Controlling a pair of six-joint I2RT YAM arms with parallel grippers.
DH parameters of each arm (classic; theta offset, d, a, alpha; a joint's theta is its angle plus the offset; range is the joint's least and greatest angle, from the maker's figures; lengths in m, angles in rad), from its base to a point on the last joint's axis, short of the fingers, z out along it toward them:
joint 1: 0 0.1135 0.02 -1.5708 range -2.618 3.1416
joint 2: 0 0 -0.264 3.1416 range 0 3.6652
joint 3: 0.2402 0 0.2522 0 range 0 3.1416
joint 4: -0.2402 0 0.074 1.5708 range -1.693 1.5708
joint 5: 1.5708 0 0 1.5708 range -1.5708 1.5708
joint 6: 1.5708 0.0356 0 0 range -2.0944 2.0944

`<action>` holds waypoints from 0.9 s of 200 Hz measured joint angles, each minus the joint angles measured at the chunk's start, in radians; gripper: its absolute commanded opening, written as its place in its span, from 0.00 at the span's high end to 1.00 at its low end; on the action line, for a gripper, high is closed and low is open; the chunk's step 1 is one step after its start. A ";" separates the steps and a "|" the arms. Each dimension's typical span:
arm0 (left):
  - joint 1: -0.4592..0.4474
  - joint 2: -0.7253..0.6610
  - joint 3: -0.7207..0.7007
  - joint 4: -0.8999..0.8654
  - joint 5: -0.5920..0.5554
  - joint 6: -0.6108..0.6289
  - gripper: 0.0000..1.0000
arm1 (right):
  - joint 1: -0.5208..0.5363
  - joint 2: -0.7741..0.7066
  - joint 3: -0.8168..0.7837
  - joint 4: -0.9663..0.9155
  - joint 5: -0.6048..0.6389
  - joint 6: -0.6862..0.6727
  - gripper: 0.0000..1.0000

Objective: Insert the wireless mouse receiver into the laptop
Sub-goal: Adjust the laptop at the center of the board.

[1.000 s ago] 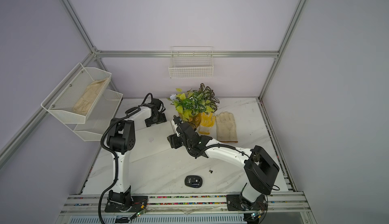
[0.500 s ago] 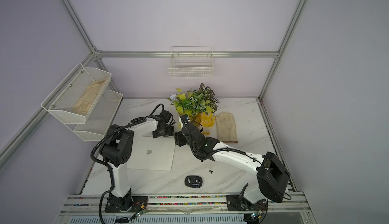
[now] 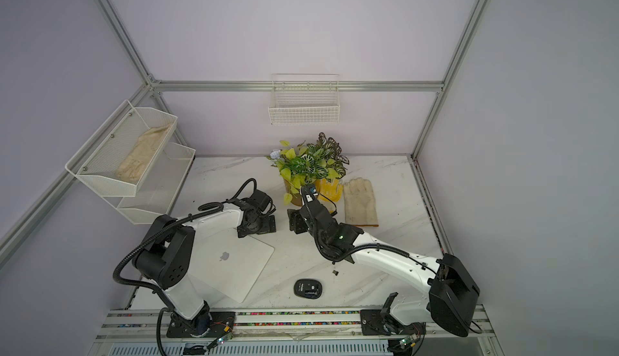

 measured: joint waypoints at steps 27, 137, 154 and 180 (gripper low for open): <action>0.020 -0.113 0.005 -0.119 -0.091 -0.088 0.00 | 0.000 0.000 -0.013 -0.008 -0.030 0.006 0.24; 0.350 -0.533 -0.168 -0.381 -0.160 -0.482 0.00 | -0.001 0.114 -0.016 0.026 -0.156 -0.021 0.10; 0.407 -0.570 -0.212 -0.397 -0.158 -0.525 0.00 | -0.001 0.119 -0.016 0.034 -0.171 -0.027 0.09; 0.490 -0.589 -0.277 -0.388 -0.122 -0.546 0.00 | -0.003 0.119 -0.016 0.048 -0.180 -0.034 0.08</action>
